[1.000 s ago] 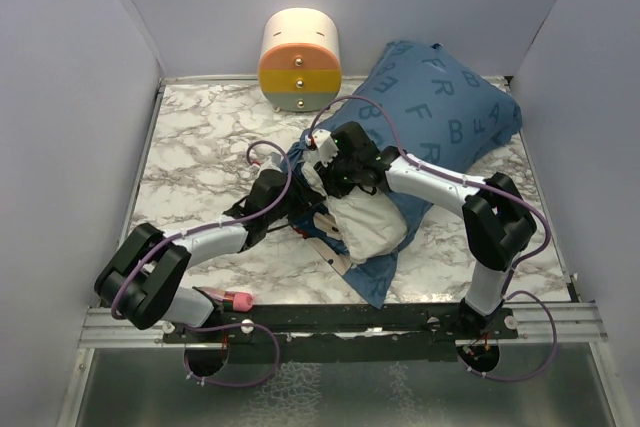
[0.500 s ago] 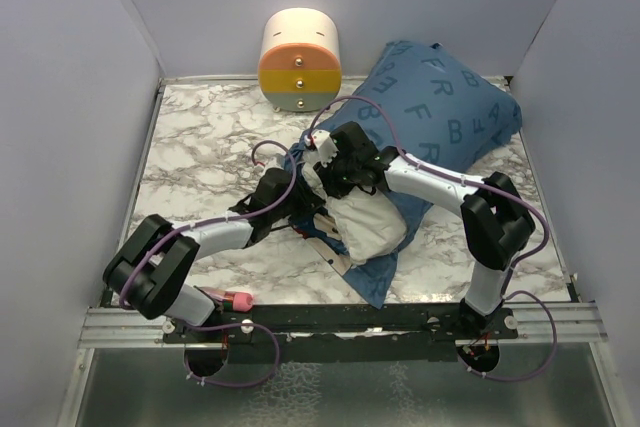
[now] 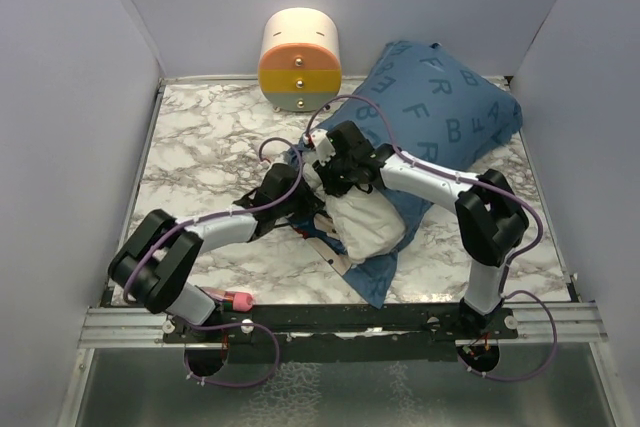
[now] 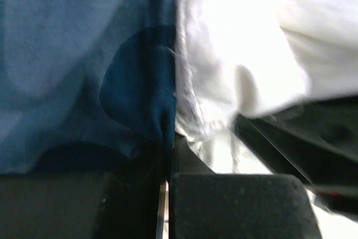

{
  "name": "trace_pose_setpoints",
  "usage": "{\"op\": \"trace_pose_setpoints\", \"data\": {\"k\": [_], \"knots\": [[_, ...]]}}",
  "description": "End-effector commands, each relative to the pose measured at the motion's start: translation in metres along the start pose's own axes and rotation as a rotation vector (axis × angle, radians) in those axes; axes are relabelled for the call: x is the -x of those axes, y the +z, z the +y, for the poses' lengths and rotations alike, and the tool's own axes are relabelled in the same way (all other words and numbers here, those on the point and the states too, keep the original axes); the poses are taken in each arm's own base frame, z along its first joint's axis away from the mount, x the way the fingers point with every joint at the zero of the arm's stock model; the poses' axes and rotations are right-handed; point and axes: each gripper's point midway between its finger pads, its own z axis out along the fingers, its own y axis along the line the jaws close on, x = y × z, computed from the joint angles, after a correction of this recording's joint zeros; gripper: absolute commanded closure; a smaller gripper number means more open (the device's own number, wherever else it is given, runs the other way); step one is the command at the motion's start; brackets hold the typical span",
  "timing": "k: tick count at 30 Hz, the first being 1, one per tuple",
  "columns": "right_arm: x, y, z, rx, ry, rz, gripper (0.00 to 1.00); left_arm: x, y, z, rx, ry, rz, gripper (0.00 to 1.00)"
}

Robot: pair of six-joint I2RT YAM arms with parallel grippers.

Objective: Put the pillow into the pillowcase
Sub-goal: Stuff the pillow into the pillowcase.

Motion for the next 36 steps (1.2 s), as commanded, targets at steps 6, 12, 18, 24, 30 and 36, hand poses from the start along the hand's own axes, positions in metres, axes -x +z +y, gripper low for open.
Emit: {"op": "trace_pose_setpoints", "data": {"k": [6,12,18,24,30,36], "knots": [[-0.105,0.017,-0.058,-0.233,0.124,0.322,0.95,0.017,-0.087,-0.065,-0.157,0.084,-0.039,1.0],[-0.116,0.022,-0.049,-0.153,0.124,0.347,0.96,0.045,-0.123,-0.123,-0.29,0.109,-0.097,1.0],[-0.088,0.009,0.026,0.295,0.086,0.205,0.67,0.068,-0.119,-0.155,-0.406,0.111,-0.118,1.0],[0.019,-0.074,0.044,0.37,-0.01,-0.106,0.31,0.06,-0.099,-0.131,-0.435,0.076,-0.061,1.0],[0.083,-0.16,0.043,0.284,-0.091,-0.31,0.19,0.06,-0.11,-0.115,-0.44,0.044,-0.075,1.0],[0.085,-0.191,0.046,0.245,-0.076,-0.375,0.17,0.059,-0.118,-0.126,-0.499,0.061,-0.063,1.0]]}}
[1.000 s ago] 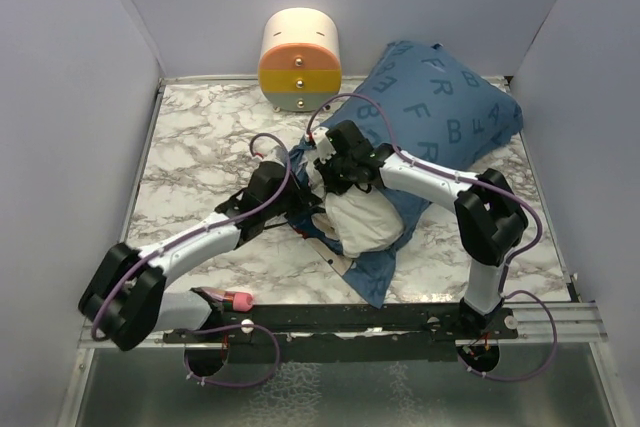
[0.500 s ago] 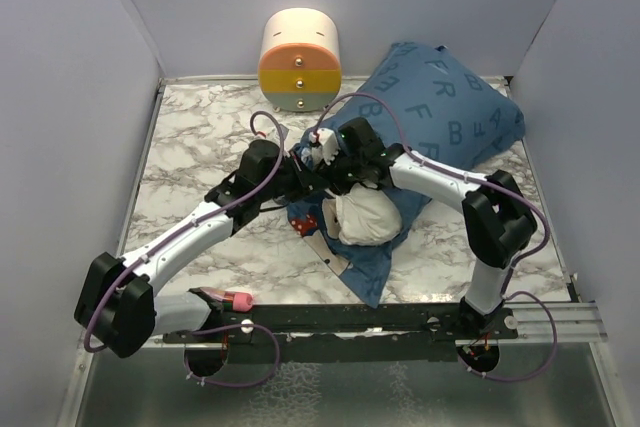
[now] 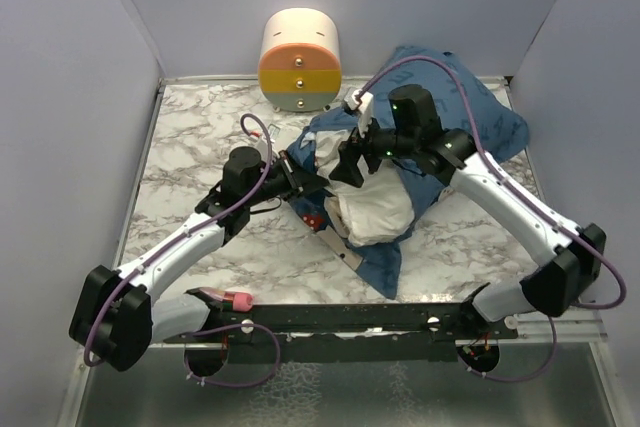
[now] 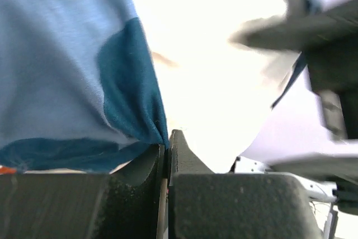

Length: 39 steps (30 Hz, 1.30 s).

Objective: Put the pillow into the pillowcase
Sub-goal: Stuff the pillow into the pillowcase.

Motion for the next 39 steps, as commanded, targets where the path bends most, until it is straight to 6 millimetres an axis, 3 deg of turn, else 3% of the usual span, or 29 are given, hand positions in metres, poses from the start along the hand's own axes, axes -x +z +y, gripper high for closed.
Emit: {"op": "trace_pose_setpoints", "data": {"k": [1,4,7,9,12,14,16,18,22,27,31,33,37,39], "knots": [[0.007,-0.025,0.017,-0.015,0.05,-0.008,0.22,0.023,-0.001,-0.013,-0.05,0.038,-0.079,1.0],[0.011,-0.033,0.023,0.003,0.033,-0.019,0.26,0.022,-0.002,-0.016,-0.064,0.047,-0.071,1.0],[0.038,-0.059,0.065,0.182,-0.079,-0.155,0.27,0.023,-0.003,-0.021,-0.085,0.04,-0.068,1.0],[0.042,-0.079,0.087,0.265,-0.139,-0.199,0.27,0.024,-0.004,-0.028,-0.103,0.035,-0.068,1.0],[0.017,-0.089,0.108,0.335,-0.214,-0.155,0.21,0.027,-0.005,-0.036,-0.121,0.038,-0.068,1.0],[-0.005,-0.087,0.129,0.375,-0.277,-0.117,0.11,0.029,-0.007,-0.041,-0.131,0.043,-0.069,1.0],[-0.027,-0.078,0.139,0.342,-0.319,-0.066,0.04,0.031,-0.007,-0.045,-0.139,0.047,-0.066,1.0],[-0.055,-0.062,0.141,0.301,-0.343,0.032,0.03,0.031,-0.008,-0.049,-0.148,0.05,-0.061,1.0],[-0.096,-0.035,0.101,0.06,-0.376,0.222,0.06,0.032,-0.011,-0.054,-0.157,0.057,-0.056,1.0],[-0.089,-0.042,0.039,-0.303,-0.392,0.274,0.12,0.029,-0.019,-0.053,-0.148,0.05,-0.07,1.0],[-0.081,-0.057,0.005,-0.534,-0.383,0.285,0.56,0.026,-0.021,-0.052,-0.154,0.035,-0.066,1.0],[-0.069,-0.063,-0.001,-0.592,-0.366,0.251,0.76,0.025,-0.022,-0.052,-0.157,0.039,-0.058,1.0],[-0.023,-0.066,-0.004,-0.626,-0.32,0.074,0.95,0.016,-0.023,-0.047,-0.145,0.047,-0.019,1.0],[-0.015,-0.065,-0.017,-0.677,-0.307,0.081,0.99,0.01,-0.025,-0.043,-0.142,0.045,0.004,1.0]]}}
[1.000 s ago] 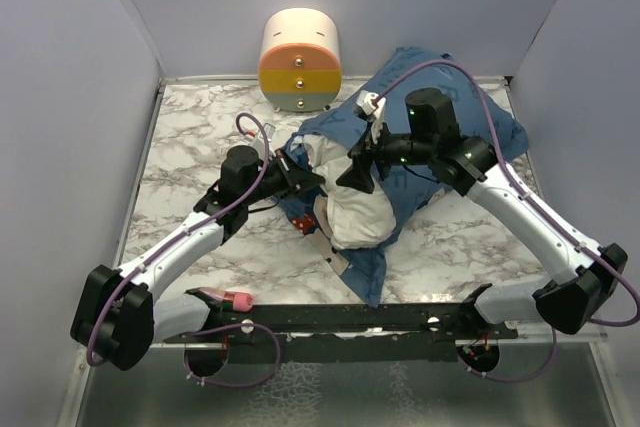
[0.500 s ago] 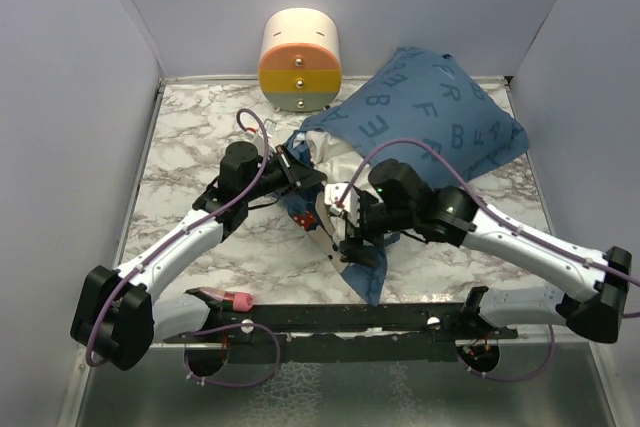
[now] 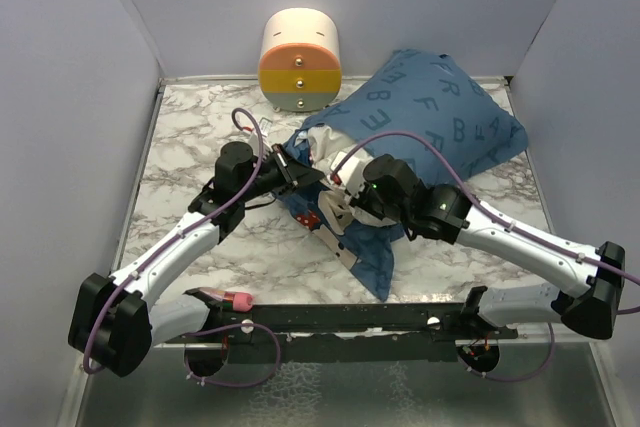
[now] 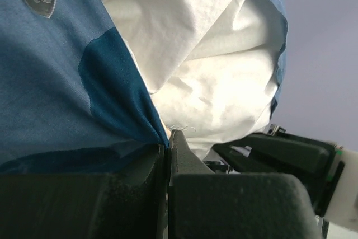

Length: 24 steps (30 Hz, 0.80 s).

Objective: Put the pillow into the pillowcase
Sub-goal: Stuff the pillow into the pillowcase.

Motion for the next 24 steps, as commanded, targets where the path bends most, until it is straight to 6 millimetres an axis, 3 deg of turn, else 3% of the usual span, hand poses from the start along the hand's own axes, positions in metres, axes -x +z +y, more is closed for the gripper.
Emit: {"op": "trace_pose_setpoints", "data": {"k": [1,6,9,14,18,21,24], "knots": [[0.039,-0.007,-0.074,-0.278,0.123,-0.075,0.99,-0.007,-0.02,-0.034,-0.13,0.064,0.035,1.0],[0.033,0.017,-0.121,-0.345,0.246,-0.032,0.99,-0.022,-0.034,-0.038,-0.133,0.089,0.104,1.0],[0.033,0.041,-0.122,-0.318,0.258,-0.014,0.99,-0.029,-0.041,-0.048,-0.164,0.106,0.153,1.0],[0.021,0.09,-0.085,-0.182,0.325,0.027,0.99,-0.031,-0.048,-0.079,-0.262,0.137,0.214,1.0],[-0.026,0.121,-0.041,-0.091,0.409,0.141,0.99,-0.02,-0.053,-0.115,-0.374,0.127,0.194,1.0],[-0.062,0.128,-0.017,-0.071,0.466,0.204,0.99,-0.011,-0.061,-0.15,-0.488,0.124,0.186,1.0],[-0.085,0.127,-0.008,-0.086,0.493,0.235,0.99,-0.004,-0.07,-0.175,-0.554,0.135,0.185,1.0]]}}
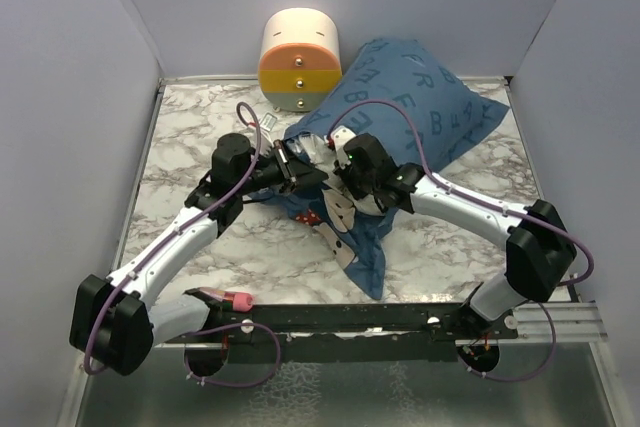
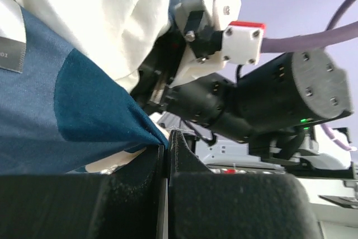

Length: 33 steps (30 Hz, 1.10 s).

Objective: Put the pillow into the pillowcase
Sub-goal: Stuff the pillow into the pillowcase.

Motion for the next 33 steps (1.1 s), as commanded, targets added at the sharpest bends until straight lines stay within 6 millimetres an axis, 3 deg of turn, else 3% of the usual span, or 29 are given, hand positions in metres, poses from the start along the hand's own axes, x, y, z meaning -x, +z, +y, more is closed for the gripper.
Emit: {"op": "trace_pose_setpoints", "data": {"k": [1,6,10,13,15,18,21,22,24,26,29,33], "knots": [[-0.067,0.025,-0.009,-0.062,0.11,0.129,0.99,-0.008,-0.047,-0.155,-0.479,0.203,0.103,1.0],[-0.077,0.026,-0.004,-0.024,0.1,0.147,0.99,0.0,-0.06,-0.189,-0.558,0.212,0.109,1.0],[-0.104,0.028,0.02,0.15,0.068,0.226,0.99,0.023,-0.08,-0.216,-0.618,0.223,0.059,1.0],[-0.119,0.015,0.051,0.347,0.039,0.25,0.98,0.041,-0.086,-0.217,-0.606,0.219,0.016,1.0],[-0.116,-0.001,0.078,0.536,0.021,0.22,0.9,0.051,-0.074,-0.194,-0.515,0.226,-0.017,1.0],[-0.085,-0.028,0.098,0.697,0.021,0.124,0.77,0.054,-0.047,-0.121,-0.262,0.214,-0.035,1.0],[-0.03,-0.046,0.082,0.622,0.037,-0.02,0.55,0.049,-0.039,-0.066,-0.109,0.201,-0.06,1.0],[-0.01,-0.053,0.075,0.597,0.031,-0.062,0.47,0.049,-0.04,-0.057,-0.072,0.218,-0.079,0.96],[0.028,-0.069,0.068,0.583,0.014,-0.147,0.34,0.047,-0.047,-0.045,-0.01,0.261,-0.102,0.77],[0.063,-0.09,0.066,0.608,-0.013,-0.235,0.27,0.041,-0.053,-0.035,0.033,0.275,-0.109,0.65],[0.104,-0.125,0.067,0.663,-0.058,-0.364,0.22,0.018,-0.055,-0.016,0.035,0.162,-0.089,0.63],[0.124,-0.164,0.068,0.713,-0.147,-0.469,0.2,-0.016,-0.05,0.004,0.102,0.072,-0.118,0.62]]}}
